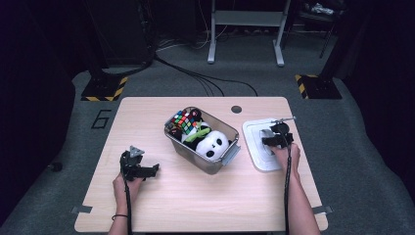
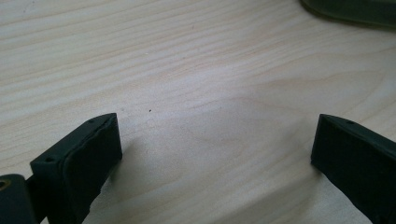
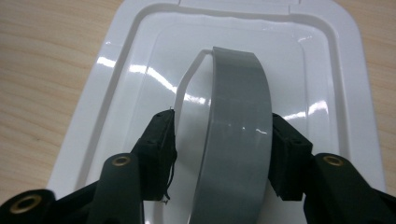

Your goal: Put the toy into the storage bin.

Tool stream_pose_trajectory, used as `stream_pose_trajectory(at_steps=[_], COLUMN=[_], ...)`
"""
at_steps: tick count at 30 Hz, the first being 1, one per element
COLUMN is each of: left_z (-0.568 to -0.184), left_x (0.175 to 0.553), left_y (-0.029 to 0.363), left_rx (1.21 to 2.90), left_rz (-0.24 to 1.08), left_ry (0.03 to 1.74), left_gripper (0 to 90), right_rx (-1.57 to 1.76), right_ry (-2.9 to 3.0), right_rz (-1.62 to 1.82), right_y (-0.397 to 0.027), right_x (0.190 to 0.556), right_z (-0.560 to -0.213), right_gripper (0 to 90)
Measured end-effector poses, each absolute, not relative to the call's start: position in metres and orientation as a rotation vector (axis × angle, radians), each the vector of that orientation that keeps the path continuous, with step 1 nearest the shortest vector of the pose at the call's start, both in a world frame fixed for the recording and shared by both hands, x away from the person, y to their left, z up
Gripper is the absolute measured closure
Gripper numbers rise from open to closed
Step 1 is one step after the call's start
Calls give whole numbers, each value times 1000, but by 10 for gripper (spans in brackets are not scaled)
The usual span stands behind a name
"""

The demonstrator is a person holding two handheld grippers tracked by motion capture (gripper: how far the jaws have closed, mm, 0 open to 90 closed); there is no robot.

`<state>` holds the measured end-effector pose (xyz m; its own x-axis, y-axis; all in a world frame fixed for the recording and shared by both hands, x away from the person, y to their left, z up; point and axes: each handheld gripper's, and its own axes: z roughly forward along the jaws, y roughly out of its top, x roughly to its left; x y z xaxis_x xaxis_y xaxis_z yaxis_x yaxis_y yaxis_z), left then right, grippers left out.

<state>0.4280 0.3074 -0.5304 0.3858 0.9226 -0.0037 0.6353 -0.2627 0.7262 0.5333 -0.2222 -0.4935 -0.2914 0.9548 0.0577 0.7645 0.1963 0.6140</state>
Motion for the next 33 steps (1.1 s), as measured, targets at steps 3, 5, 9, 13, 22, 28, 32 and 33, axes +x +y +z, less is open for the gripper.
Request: stream_pose_trajectory(at_steps=[3, 5, 9, 13, 22, 28, 32, 33], left_z=[-530, -530, -530, -530, -530, -530, -530, -530], left_x=[428, 428, 428, 428, 428, 428, 428, 428], left_y=[307, 307, 308, 308, 308, 308, 308, 308], left_rx=[1999, 1999, 1999, 1998, 1996, 1995, 1995, 1996], left_rz=[570, 571, 572, 572, 574, 574, 574, 574], left_ry=[1332, 1332, 1333, 1333, 1334, 1335, 1334, 1334], left_gripper=[16, 16, 18, 19, 23, 23, 23, 23], right_rx=[1602, 1601, 1596, 1605, 1556, 1512, 1497, 1485], right_ry=[2137, 2134, 2126, 2120, 2143, 2148, 2134, 2130], right_rz=[770, 756, 746, 741, 763, 768, 786, 788], right_y=[-221, -221, -223, -221, -225, -225, -229, -230], right_x=[535, 535, 535, 534, 526, 519, 514, 513], right_z=[-495, -495, -494, -494, -484, -472, -462, -460], right_gripper=[555, 616, 647, 664, 668, 669, 669, 669])
